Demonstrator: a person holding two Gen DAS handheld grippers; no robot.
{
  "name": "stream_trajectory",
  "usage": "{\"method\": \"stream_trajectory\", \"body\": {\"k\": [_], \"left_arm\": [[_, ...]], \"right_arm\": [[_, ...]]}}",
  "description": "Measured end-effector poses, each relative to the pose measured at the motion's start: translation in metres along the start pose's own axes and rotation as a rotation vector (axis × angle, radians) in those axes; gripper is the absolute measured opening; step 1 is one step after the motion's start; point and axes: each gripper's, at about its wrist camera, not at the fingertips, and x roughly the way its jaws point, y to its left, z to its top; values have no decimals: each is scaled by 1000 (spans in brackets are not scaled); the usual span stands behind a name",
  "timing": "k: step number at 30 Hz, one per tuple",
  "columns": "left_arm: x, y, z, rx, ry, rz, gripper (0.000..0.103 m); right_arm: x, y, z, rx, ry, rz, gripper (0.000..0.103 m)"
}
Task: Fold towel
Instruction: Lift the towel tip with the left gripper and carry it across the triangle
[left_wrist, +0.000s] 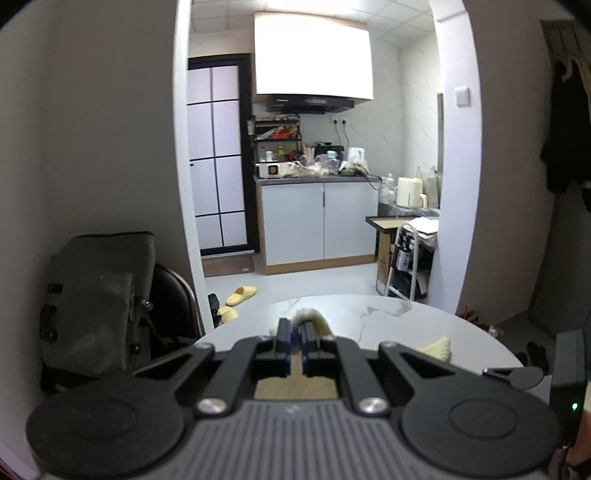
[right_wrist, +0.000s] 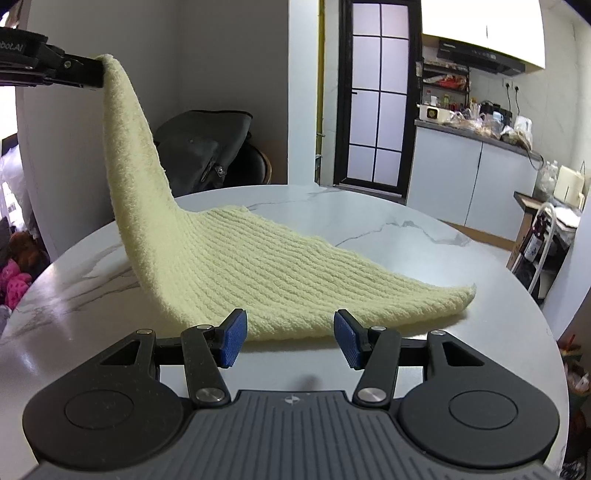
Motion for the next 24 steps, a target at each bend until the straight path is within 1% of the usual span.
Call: {"method": "stream_trajectory", "body": {"k": [5, 8, 13, 20, 24], "left_arm": [[3, -11, 7, 30, 6, -14, 5], [7, -18, 12, 55, 3, -11, 5], [17, -28, 16, 66, 8, -33, 5], [33, -44, 21, 71, 10, -67, 5], [44, -55, 25, 75, 6, -85, 5]], "right_arm": [[-5, -4, -3, -7, -2, 1, 57], [-8, -9, -4, -7, 8, 5, 57], [-16, -22, -8, 9, 2, -8, 57], [-24, -45, -13, 62, 5, -30, 57], [-28, -50, -16, 65, 2, -31, 57]]}}
